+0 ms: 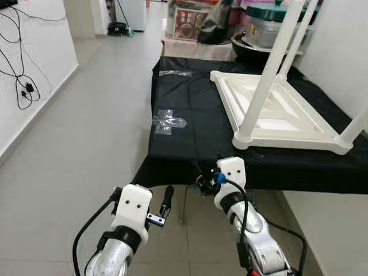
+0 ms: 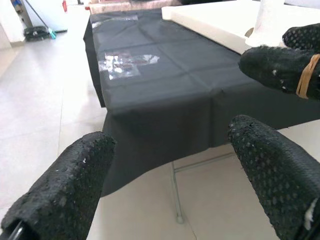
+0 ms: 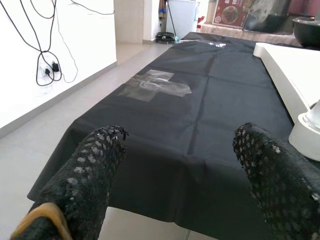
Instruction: Building children table
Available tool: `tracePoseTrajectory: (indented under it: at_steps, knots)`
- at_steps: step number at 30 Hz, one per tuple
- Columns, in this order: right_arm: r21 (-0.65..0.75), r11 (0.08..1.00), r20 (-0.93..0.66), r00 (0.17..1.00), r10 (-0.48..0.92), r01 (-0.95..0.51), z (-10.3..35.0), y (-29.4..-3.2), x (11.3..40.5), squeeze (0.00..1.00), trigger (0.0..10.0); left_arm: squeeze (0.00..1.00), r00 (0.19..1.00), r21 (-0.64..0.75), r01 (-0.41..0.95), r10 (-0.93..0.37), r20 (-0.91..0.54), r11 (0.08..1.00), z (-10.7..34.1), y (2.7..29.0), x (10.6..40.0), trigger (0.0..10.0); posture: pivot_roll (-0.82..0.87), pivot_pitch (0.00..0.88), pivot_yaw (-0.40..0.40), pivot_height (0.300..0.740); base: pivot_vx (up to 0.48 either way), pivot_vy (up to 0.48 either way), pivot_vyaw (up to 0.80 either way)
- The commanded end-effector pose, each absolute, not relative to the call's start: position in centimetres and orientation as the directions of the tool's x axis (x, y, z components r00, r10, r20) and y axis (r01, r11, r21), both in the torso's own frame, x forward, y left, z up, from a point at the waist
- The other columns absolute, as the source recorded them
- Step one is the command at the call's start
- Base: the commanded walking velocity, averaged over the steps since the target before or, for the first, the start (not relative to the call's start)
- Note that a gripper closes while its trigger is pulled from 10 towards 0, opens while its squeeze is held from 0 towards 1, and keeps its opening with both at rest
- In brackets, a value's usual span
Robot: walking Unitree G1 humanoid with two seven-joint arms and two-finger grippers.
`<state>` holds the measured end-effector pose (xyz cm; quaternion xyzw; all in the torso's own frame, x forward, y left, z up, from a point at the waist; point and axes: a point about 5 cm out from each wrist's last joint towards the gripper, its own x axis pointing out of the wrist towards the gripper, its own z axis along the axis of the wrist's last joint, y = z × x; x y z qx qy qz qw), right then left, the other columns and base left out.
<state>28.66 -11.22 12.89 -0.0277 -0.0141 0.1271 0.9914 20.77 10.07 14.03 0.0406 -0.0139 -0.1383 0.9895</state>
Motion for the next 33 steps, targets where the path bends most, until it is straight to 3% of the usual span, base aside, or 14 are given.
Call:
tracePoseTrajectory:
  at_steps: [1, 13, 18, 23, 26, 33]
  knots:
    - [-0.048, 0.966, -0.004, 0.967, 0.255, -0.255, 12.6, -11.3, 28.6, 0.00, 10.0, 0.00, 0.963, 0.064, 0.270, -0.270, -0.012, 0.961, 13.6, 10.0, 20.8, 10.0, 0.07, 0.073, -0.089, 0.740, 0.000, -0.300, 0.00]
    - [-0.035, 0.959, -0.007, 0.960, 0.281, -0.281, 12.7, -11.1, 28.6, 0.00, 10.0, 0.00, 0.973, 0.028, 0.231, -0.230, -0.020, 0.973, 13.5, 10.5, 21.0, 10.0, 0.07, 0.078, -0.088, 0.740, 0.241, -0.317, 0.00]
    - [-0.013, 0.945, 0.006, 0.945, 0.327, -0.327, 12.9, -10.6, 28.6, 0.00, 10.0, 0.00, 0.972, 0.028, 0.234, -0.234, -0.019, 0.972, 13.6, 10.5, 21.0, 10.0, 0.07, 0.080, -0.091, 0.740, 0.000, 0.000, 0.00]
    - [0.027, 0.903, 0.034, 0.903, 0.428, -0.429, 13.4, -9.6, 28.5, 0.00, 10.0, 0.00, 0.973, 0.021, 0.229, -0.229, -0.022, 0.973, 13.6, 10.5, 21.0, 10.0, 0.07, 0.080, -0.090, 0.740, 0.000, 0.000, 0.00]
    - [0.059, 0.824, 0.099, 0.824, 0.558, -0.564, 14.7, -8.4, 28.2, 0.00, 10.0, 0.00, 0.975, 0.018, 0.223, -0.223, -0.025, 0.975, 13.6, 10.6, 21.0, 10.0, 0.07, 0.083, -0.090, 0.740, 0.000, 0.000, 0.00]
    - [0.066, 0.776, 0.174, 0.774, 0.609, -0.627, 16.9, -7.3, 28.5, 0.00, 10.0, 0.00, 0.974, 0.011, 0.224, -0.224, -0.020, 0.975, 13.7, 10.6, 21.1, 10.0, 0.07, 0.086, -0.090, 0.740, 0.000, 0.000, 0.00]
